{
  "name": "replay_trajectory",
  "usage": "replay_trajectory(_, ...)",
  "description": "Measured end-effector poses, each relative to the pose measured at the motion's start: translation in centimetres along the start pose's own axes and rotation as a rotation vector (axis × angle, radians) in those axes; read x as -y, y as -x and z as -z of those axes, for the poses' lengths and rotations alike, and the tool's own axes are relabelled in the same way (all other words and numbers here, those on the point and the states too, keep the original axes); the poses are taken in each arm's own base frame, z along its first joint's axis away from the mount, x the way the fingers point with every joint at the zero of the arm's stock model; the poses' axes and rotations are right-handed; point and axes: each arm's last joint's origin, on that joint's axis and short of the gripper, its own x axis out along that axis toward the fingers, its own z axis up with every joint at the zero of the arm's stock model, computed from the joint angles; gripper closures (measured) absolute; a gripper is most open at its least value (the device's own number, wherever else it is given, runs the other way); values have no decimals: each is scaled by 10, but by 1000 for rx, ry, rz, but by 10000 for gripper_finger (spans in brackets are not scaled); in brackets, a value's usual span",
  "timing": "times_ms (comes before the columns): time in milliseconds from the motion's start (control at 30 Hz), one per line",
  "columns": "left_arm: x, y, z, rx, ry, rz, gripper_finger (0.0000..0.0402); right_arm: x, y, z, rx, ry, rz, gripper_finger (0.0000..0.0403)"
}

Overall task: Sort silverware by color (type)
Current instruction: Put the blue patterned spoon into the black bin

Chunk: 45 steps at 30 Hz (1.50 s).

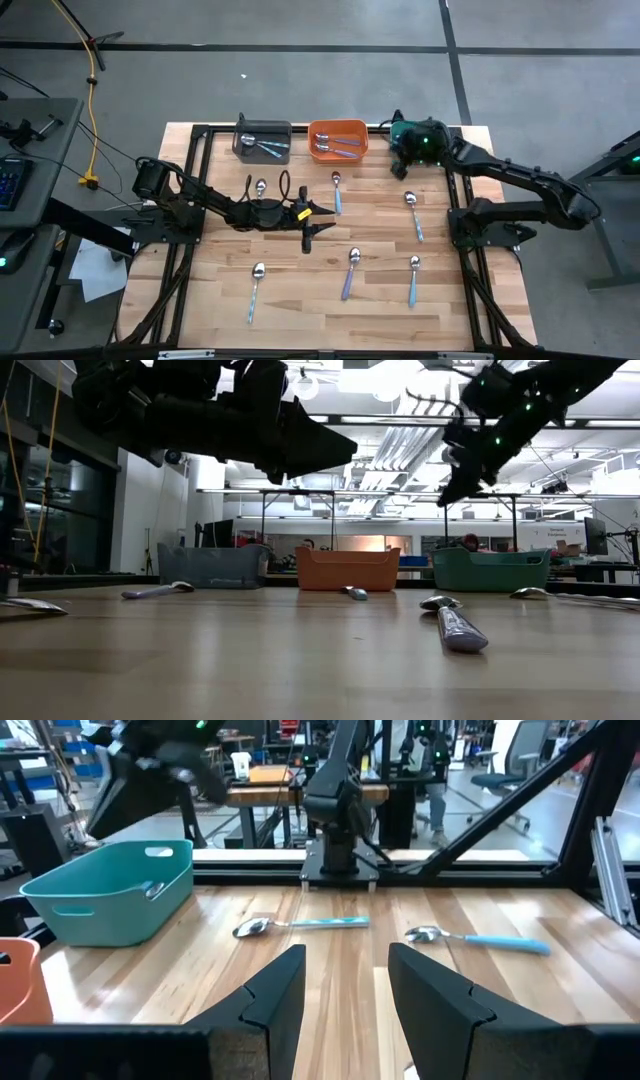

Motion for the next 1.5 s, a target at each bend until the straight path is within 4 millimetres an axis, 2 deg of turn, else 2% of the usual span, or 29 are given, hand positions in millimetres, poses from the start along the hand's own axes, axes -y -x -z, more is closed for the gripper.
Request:
replay_trajectory(133,0,0,1,-13,-3,0,261,-37,1,-1,-10,-4,-147,400)
replay_trajectory(267,0,0,3,-28,-6,-1,261,-78,10,2,-13,30,-233,402)
replay_trajectory(500,0,0,4,-41,-9,0,261,-137,31,14,40,30,-217,403)
replay_trajectory(700,0,0,5,-48,-11,0,261,-169,35,34,-9,39,-194,403)
replay_trajectory(867,0,0,5,-49,-11,3,261,-180,30,49,-124,64,-227,403)
replay_trajectory(1033,0,0,5,-53,-11,4,261,-179,23,58,-183,44,-217,403)
replay_trajectory(1267,1,0,6,-66,-15,5,261,-165,14,101,-228,-119,-289,403)
replay_trajectory(1367,1,0,6,-66,-14,5,261,-156,21,105,-286,-224,-239,403)
replay_trajectory(1500,1,0,6,-62,-13,5,261,-142,34,108,-403,-273,-46,402)
